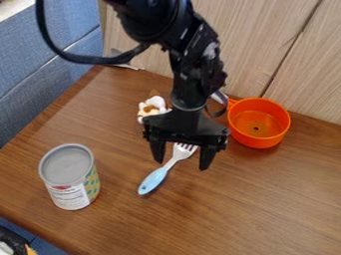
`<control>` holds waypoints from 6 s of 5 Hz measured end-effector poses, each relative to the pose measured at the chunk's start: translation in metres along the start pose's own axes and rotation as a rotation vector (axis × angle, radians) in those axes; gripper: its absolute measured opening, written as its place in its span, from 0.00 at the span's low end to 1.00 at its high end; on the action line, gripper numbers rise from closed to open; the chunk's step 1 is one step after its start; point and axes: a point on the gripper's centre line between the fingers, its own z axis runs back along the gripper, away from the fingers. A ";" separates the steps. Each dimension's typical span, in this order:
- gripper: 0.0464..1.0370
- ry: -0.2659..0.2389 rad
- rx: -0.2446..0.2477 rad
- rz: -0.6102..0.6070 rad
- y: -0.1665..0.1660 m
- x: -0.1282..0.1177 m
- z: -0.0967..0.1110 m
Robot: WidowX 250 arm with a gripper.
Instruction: Push the white and brown object to the top left of the table using the blue spatula
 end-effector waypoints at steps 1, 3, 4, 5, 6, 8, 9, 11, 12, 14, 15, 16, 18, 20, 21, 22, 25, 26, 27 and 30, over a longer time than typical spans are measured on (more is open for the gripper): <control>0.96 0.012 0.051 0.000 0.007 -0.001 -0.008; 0.96 0.060 0.068 0.054 0.027 -0.015 -0.019; 0.96 0.078 0.023 0.084 0.039 -0.018 -0.028; 0.91 0.109 -0.024 0.071 0.039 -0.010 -0.041; 0.64 0.106 -0.027 0.055 0.037 -0.003 -0.043; 0.20 0.118 -0.008 0.009 0.029 -0.003 -0.042; 0.20 0.123 -0.008 0.003 0.023 -0.007 -0.040; 0.20 0.225 -0.044 0.083 0.005 -0.020 -0.024; 0.20 0.300 -0.146 0.244 0.007 -0.016 -0.018; 0.20 0.344 -0.224 0.374 0.010 0.004 -0.023; 0.20 0.360 -0.226 0.392 0.011 0.014 -0.032; 0.20 0.373 -0.226 0.415 0.012 0.025 -0.036; 0.20 0.376 -0.233 0.505 0.030 0.044 -0.039; 0.20 0.382 -0.251 0.617 0.054 0.061 -0.035; 0.20 0.368 -0.249 0.662 0.073 0.068 -0.034; 0.20 0.384 -0.241 0.687 0.082 0.067 -0.039; 0.20 0.354 -0.243 0.742 0.106 0.089 -0.042; 0.20 0.335 -0.252 0.759 0.115 0.102 -0.043; 0.20 0.320 -0.258 0.758 0.117 0.113 -0.041; 0.20 0.362 -0.219 0.687 0.094 0.085 -0.044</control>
